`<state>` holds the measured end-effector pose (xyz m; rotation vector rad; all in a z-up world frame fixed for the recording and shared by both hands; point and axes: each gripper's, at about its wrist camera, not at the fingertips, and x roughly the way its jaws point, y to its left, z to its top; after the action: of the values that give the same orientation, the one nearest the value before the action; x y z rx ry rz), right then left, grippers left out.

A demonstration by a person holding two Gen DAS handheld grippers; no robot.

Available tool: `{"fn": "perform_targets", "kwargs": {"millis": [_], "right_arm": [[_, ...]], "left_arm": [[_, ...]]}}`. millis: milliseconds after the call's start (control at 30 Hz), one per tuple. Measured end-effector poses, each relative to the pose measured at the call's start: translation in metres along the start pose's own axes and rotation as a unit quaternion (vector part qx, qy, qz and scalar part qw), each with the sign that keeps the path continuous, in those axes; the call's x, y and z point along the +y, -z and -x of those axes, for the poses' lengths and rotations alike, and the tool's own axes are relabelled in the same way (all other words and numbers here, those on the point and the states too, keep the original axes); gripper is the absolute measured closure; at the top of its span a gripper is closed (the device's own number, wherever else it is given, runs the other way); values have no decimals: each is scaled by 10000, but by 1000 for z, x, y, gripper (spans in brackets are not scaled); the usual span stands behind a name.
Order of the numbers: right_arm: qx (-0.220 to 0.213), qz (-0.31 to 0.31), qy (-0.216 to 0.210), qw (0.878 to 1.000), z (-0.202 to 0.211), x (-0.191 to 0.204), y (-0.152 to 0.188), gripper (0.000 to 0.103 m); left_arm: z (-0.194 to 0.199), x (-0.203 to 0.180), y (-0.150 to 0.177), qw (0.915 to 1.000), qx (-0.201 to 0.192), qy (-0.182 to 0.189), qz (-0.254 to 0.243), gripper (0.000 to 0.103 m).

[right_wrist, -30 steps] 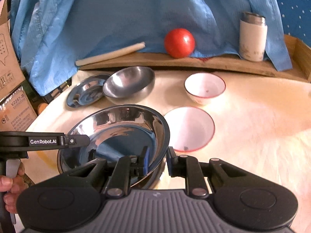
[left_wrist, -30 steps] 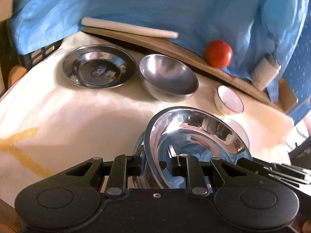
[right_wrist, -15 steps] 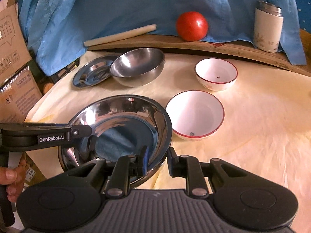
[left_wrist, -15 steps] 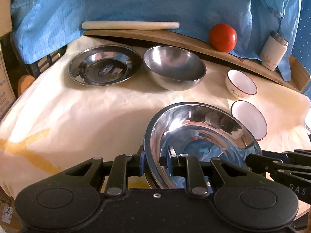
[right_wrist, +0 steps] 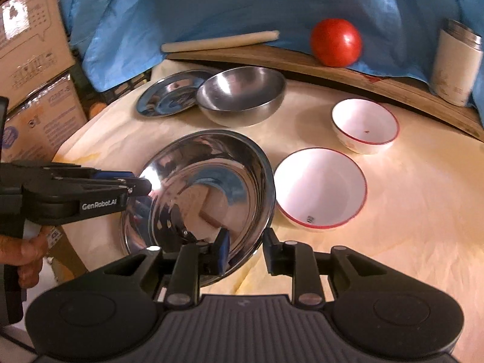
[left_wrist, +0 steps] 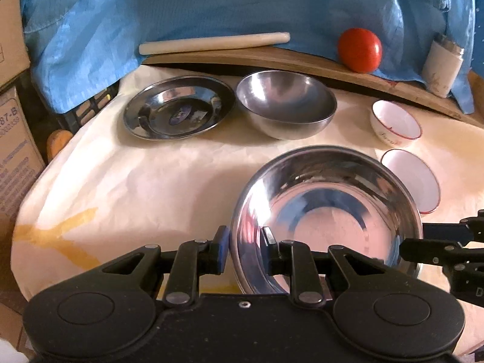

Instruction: Organize plates and bowls

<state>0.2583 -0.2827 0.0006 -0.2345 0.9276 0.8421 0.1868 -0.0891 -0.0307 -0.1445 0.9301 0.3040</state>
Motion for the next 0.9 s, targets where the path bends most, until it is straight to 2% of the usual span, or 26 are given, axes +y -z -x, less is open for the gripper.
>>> {"fn": "perform_targets", "kwargs": {"millis": [167,300,367,433,567,667,767,900], "right_arm": [[139,219,-240,9994,-5,-2,-5,72],[308,265,-431,9982,-10,-6,-7,67],[273,296,-484,9980,-9,-6,-8,65],[254,327,-521,9978,-8,-5,-10,52],[208,278,-511,9981,-5,-6,-17,44],[97,220,-484,9985,-4,-6,-25,33],[-65,286,-407,9987,-6,-1,-36,21],[-256,473,-315,9981,-13,9,-55,11]], "left_arm": [[-2,4,-2,9997,71,-115,222,79],[2,8,-5,9991,32,-60,428,74],[3,10,-6,9987,34,-12,515,66],[5,14,-9,9980,12,28,629,59],[6,29,-18,9953,-59,158,953,41],[4,45,-26,9916,-88,246,1269,29],[-2,64,-36,9877,-81,166,1554,16],[-17,91,-54,9834,23,-76,1812,9]]}}
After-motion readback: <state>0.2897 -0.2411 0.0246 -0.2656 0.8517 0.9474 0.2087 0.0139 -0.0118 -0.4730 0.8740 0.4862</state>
